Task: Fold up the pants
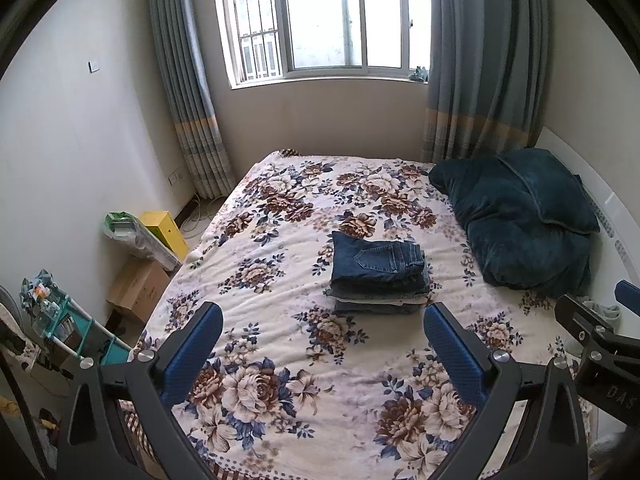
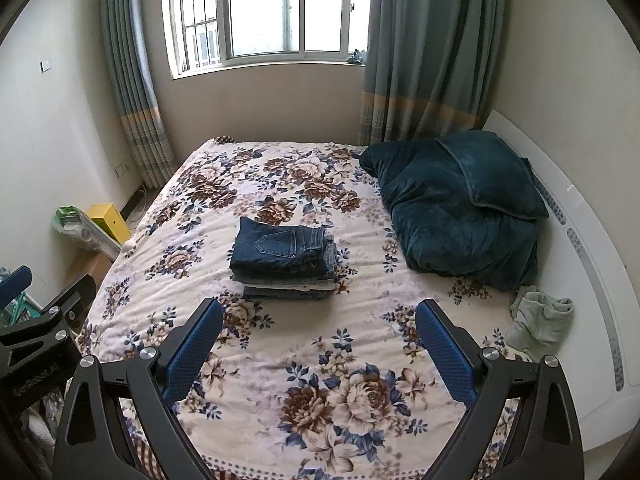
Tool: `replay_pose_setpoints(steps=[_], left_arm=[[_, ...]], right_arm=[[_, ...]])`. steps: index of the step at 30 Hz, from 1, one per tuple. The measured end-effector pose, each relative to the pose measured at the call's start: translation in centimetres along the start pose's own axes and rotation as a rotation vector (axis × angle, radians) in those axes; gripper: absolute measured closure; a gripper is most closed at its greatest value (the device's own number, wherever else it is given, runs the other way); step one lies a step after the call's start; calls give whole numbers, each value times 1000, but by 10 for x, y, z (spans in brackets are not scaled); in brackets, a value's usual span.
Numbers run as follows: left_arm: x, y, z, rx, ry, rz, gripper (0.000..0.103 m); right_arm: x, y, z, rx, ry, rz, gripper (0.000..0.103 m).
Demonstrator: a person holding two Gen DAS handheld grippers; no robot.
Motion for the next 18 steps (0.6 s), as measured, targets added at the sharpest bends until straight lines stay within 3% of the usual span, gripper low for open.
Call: replay_pose_setpoints(steps=[18], left_arm=[[3,3,-5,7,-10,3,0]], right_arm=[[-1,-1,-3,-6,-5,6,4]])
Point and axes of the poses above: each gripper's, at about its wrist camera, not at the fingertips, and z roughly the way its jaws point, x to its right, y to its underside, the point moved 8 cm from there along z, roughly the way its jaws point, and after that the axes turned 14 degrees about x, right-handed, at the moved point
